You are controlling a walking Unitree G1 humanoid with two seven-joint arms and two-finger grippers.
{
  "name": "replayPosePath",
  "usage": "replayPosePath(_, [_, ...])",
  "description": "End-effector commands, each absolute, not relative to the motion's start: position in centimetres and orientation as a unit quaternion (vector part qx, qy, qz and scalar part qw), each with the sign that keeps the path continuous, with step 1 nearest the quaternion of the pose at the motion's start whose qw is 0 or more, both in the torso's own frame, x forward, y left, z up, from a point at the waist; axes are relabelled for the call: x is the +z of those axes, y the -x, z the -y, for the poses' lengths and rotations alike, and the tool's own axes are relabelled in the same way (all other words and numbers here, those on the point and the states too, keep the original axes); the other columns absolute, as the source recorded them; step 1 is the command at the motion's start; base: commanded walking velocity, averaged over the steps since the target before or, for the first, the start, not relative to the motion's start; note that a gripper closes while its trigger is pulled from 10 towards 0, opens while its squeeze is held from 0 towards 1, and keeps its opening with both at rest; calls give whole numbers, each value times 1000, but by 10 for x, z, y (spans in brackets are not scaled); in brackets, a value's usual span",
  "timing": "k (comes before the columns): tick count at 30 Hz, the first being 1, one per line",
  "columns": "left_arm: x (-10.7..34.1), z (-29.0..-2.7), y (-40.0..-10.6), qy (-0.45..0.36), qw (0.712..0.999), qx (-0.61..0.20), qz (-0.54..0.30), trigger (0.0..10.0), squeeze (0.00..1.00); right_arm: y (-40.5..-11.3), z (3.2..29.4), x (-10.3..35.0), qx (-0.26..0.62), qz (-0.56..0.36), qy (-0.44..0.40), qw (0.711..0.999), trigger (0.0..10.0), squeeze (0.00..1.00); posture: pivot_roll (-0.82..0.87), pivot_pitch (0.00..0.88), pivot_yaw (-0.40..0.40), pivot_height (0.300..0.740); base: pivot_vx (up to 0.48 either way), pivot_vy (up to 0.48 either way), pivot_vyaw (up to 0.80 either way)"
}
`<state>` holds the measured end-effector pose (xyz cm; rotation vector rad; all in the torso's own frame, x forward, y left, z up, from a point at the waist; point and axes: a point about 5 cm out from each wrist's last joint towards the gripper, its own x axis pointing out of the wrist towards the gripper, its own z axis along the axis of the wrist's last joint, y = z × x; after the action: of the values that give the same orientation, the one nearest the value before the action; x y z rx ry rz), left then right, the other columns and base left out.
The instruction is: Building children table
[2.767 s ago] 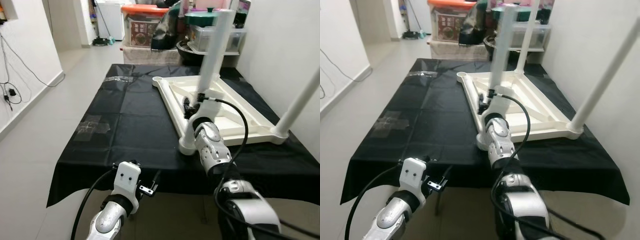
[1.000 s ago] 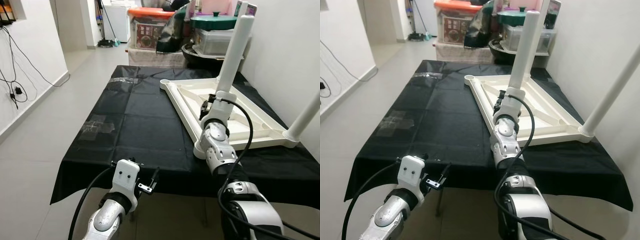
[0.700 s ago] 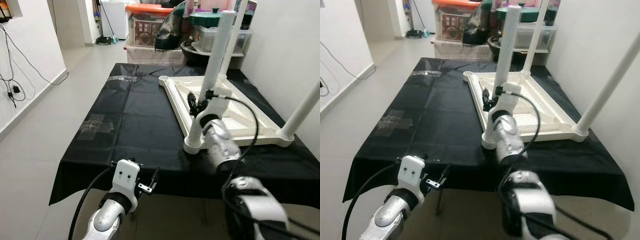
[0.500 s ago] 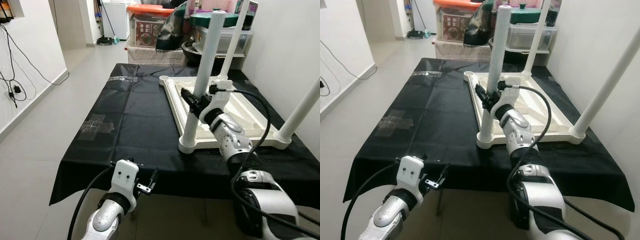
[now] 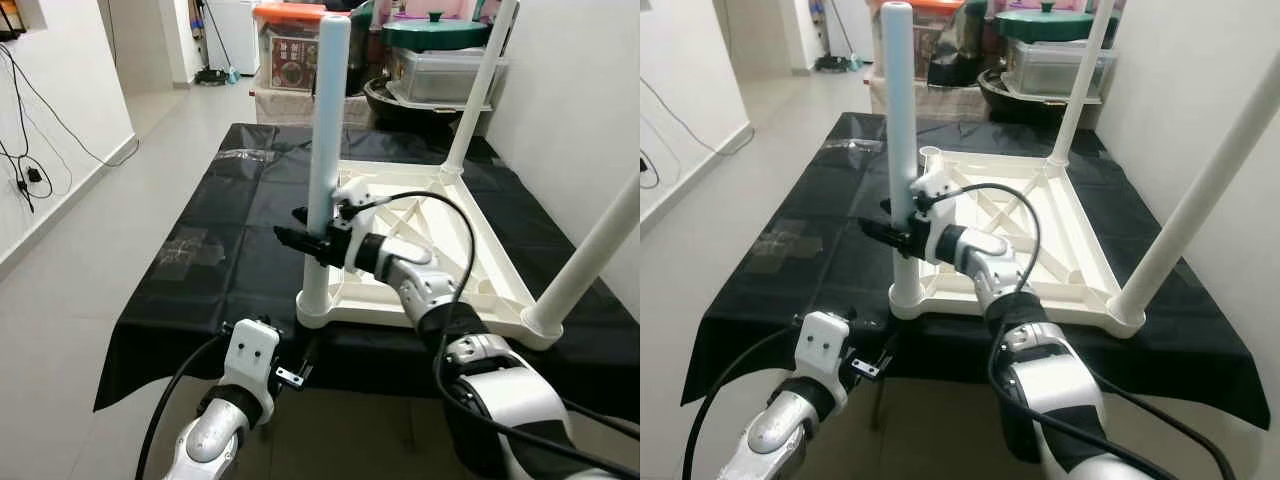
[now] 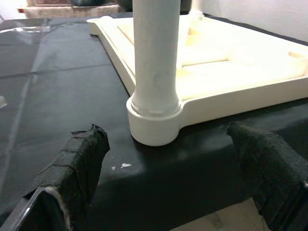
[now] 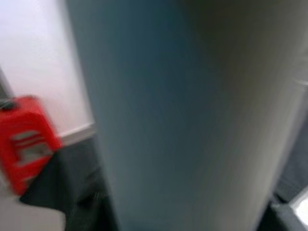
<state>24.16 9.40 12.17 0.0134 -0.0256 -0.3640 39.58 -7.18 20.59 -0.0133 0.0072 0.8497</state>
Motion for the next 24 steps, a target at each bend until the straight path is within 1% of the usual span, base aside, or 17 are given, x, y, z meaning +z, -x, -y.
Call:
replayPosePath(1, [117,-94,-241,-10,984,-179,4,10000,0,-402,82,200,339,-25,11,941,0,0,100,0,-70,740,0,0,0])
replayPosePath(2, [117,-94,-241,-9,984,-179,3,10000,0,-408,101,197,238,-29,9,971,0,0,98,0,-72,740,0,0,0])
replayPosePath(3, [117,-94,-241,-9,984,-179,3,10000,0,-408,101,197,238,-29,9,971,0,0,98,0,-72,740,0,0,0])
replayPosePath(4, [117,-94,-241,-9,984,-179,3,10000,0,-410,109,196,201,-29,10,979,0,0,98,0,-72,740,0,0,0])
replayPosePath(5, [117,-94,-241,-9,984,-179,3,10000,0,-410,109,196,201,-29,10,979,0,0,98,0,-72,740,0,0,0])
replayPosePath(6, [117,-95,-241,-8,984,-179,3,10000,0,-411,121,194,148,-32,-1,988,0,0,93,0,-66,740,0,0,0])
replayPosePath(7, [117,-95,-241,-8,984,-179,3,10000,0,-411,121,194,148,-32,-1,988,0,0,93,0,-66,740,0,0,0])
replayPosePath(9, [118,-95,-242,-8,984,-180,2,10000,0,-410,153,187,8,-35,-3,999,0,0,89,0,-61,740,0,0,0])
replayPosePath(11, [117,-95,-242,-8,983,-181,1,10000,0,-405,178,181,-92,-36,-6,995,0,0,87,0,-57,740,0,0,0])
replayPosePath(13, [117,-95,-242,-8,983,-181,1,10000,0,-405,178,181,-92,-36,-6,995,0,0,87,0,-57,740,0,0,0])
replayPosePath(15, [117,-95,-242,-9,983,-183,0,10000,0,-396,204,174,-212,-41,-26,976,0,0,86,0,-51,740,0,0,0])
replayPosePath(16, [117,-95,-242,-9,983,-183,0,10000,0,-396,204,174,-212,-41,-26,976,0,0,86,0,-51,740,0,0,0])
replayPosePath(17, [117,-95,-243,-10,983,-184,0,10000,0,-391,212,170,-269,-46,-40,961,0,0,86,0,-52,740,0,0,0])
replayPosePath(18, [117,-95,-243,-10,983,-184,0,10000,0,-391,212,170,-269,-46,-40,961,0,0,86,0,-52,740,0,0,0])
replayPosePath(20, [117,-95,-243,-11,983,-184,0,10000,0,-385,215,166,-317,-49,-53,946,0,0,87,0,-50,740,0,0,0])
replayPosePath(23, [117,-95,-243,-11,983,-184,0,10000,0,-385,212,166,-321,-47,-54,944,0,0,89,0,-52,740,0,0,0])
replayPosePath(24, [117,-96,-243,-12,983,-184,0,10000,0,-386,208,167,-319,-46,-52,945,7412,0,90,0,-53,740,0,0,0])
